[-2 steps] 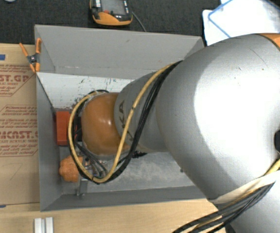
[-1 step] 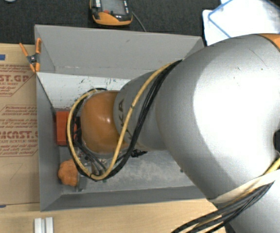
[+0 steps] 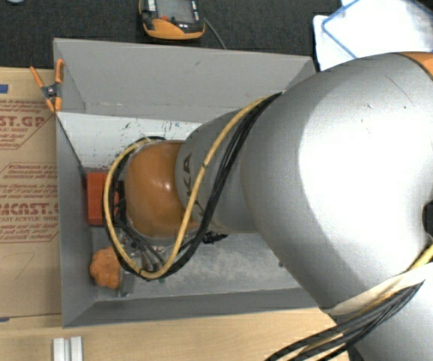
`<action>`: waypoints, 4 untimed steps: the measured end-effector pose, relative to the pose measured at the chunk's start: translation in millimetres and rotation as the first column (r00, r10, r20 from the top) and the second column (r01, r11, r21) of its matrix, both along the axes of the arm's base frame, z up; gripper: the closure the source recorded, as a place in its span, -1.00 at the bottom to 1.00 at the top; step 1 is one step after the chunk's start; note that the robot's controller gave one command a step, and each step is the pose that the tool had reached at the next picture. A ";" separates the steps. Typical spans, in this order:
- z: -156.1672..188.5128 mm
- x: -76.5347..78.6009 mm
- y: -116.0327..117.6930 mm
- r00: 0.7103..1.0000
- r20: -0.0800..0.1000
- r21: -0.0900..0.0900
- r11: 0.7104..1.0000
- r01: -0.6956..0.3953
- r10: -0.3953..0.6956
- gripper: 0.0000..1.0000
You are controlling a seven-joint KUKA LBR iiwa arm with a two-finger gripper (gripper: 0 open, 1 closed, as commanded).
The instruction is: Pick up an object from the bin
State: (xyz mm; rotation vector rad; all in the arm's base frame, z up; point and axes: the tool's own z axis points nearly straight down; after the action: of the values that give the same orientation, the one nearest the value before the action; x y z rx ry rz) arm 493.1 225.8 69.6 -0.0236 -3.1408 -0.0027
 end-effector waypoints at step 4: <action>60.9 -1.2 0.9 1.000 -0.002 0.001 1.000 -0.001 0.002 1.00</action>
Offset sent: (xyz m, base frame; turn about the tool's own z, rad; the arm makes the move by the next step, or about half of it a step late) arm -0.0011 -0.0002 0.0238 -0.0002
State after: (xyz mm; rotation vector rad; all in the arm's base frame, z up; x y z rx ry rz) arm 491.9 226.7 130.5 -0.0213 -3.1386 -0.0047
